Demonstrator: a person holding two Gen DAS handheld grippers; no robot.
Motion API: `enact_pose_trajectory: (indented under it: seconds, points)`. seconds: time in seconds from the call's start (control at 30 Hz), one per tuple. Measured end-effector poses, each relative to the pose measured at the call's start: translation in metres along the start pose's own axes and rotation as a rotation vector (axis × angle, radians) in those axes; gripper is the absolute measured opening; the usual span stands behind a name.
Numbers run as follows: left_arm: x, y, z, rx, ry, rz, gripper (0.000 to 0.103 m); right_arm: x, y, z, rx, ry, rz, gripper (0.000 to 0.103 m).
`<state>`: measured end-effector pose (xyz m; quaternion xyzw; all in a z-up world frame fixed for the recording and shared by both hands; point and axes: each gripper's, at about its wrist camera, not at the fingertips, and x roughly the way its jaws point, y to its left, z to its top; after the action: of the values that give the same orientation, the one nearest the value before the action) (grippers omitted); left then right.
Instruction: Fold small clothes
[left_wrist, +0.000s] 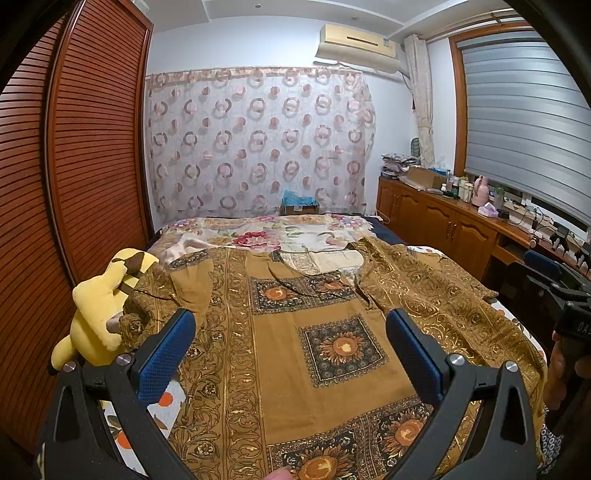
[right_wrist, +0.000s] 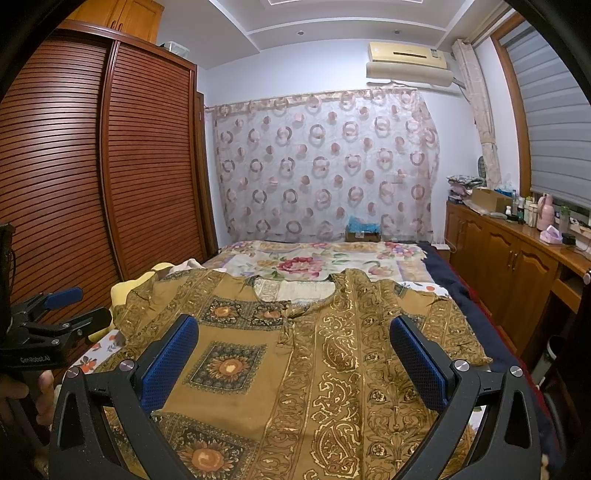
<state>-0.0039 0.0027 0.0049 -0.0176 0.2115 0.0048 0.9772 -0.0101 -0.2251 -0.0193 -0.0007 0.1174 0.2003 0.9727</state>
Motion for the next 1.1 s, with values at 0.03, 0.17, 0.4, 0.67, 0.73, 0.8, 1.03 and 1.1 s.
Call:
enact_pose_trajectory:
  seconds: [0.03, 0.17, 0.4, 0.67, 0.73, 0.8, 1.03, 1.1]
  points:
    - [0.0004, 0.0000, -0.0003, 0.002, -0.002, 0.001, 0.103, 0.0001, -0.0003, 0.0002, 0.000, -0.001, -0.001, 0.103]
    - [0.0008, -0.0012, -0.0015, 0.003, -0.002, 0.003, 0.103, 0.0001, -0.0006, 0.0003, 0.000, -0.002, 0.000, 0.103]
    - [0.0007, -0.0011, -0.0015, 0.003, -0.003, 0.003, 0.103, -0.0002, -0.0007, 0.0004, 0.000, -0.003, 0.000, 0.103]
    - [0.0005, -0.0010, -0.0017, 0.002, -0.003, 0.003, 0.103, -0.0005, -0.0003, 0.0001, 0.000, -0.004, 0.000, 0.103]
    - [0.0009, -0.0012, -0.0016, 0.003, -0.003, 0.002, 0.103, -0.0006, -0.0001, 0.0000, -0.001, -0.004, 0.000, 0.103]
    - [0.0009, -0.0012, -0.0017, 0.003, -0.003, 0.003, 0.103, 0.0000, 0.0000, 0.0004, -0.002, -0.003, 0.001, 0.103]
    - [0.0041, -0.0014, -0.0049, -0.001, 0.003, 0.006, 0.103, 0.0007, -0.0007, 0.0002, 0.000, 0.001, 0.004, 0.103]
    - [0.0058, -0.0004, -0.0067, -0.003, 0.006, 0.008, 0.103, 0.0020, -0.0015, 0.0000, 0.002, 0.005, 0.007, 0.103]
